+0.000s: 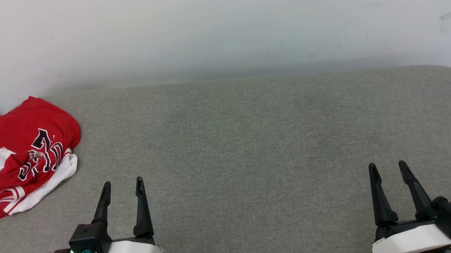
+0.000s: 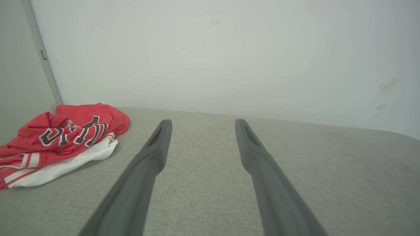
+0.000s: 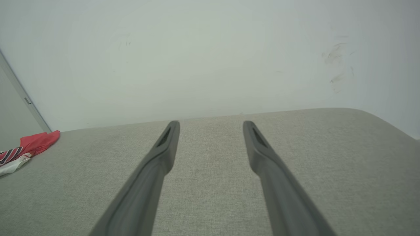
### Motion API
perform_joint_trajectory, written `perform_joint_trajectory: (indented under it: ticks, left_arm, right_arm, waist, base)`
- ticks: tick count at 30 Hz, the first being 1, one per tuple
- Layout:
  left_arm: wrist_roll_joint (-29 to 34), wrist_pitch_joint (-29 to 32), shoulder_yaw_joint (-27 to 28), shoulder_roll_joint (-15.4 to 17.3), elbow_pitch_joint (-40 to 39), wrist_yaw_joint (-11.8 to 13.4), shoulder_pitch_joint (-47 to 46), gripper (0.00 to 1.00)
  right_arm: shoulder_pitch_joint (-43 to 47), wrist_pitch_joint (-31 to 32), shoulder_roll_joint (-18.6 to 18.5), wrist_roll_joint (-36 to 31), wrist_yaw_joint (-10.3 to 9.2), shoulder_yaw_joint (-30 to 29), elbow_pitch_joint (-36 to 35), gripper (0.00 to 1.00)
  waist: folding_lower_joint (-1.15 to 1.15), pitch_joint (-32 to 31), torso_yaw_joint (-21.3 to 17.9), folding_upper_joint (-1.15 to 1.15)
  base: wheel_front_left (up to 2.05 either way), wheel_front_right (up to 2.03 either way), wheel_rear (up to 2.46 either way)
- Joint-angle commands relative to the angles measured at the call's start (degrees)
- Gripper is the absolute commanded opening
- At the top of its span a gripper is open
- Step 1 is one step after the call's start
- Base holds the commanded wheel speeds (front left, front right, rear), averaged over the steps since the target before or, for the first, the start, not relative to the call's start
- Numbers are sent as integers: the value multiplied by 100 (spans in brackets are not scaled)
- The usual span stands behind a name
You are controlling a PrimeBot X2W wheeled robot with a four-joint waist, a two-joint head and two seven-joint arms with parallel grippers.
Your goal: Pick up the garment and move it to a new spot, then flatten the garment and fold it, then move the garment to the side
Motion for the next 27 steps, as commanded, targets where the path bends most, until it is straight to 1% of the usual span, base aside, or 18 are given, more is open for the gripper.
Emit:
perform_joint_trajectory:
  ticks: [1,11,27]
  left_arm:
    - [118,-57,-8,-6,-35,-11,62,100]
    - [385,-148,-40,-6,9,0,103,100]
    - [256,-141,-10,-6,127,-39,54,100]
  right_arm:
    - [71,-58,1,-105,-1,-10,-20,100]
    - [100,-146,1,-275,-2,-1,7,100]
    - [90,-142,2,-90,-2,-46,70,100]
  waist:
    - [0,4,-1,0]
    - [0,15,-6,0]
    - [0,36,60,0]
  base:
    - [0,0,0]
    - [0,0,0]
    - [0,0,0]
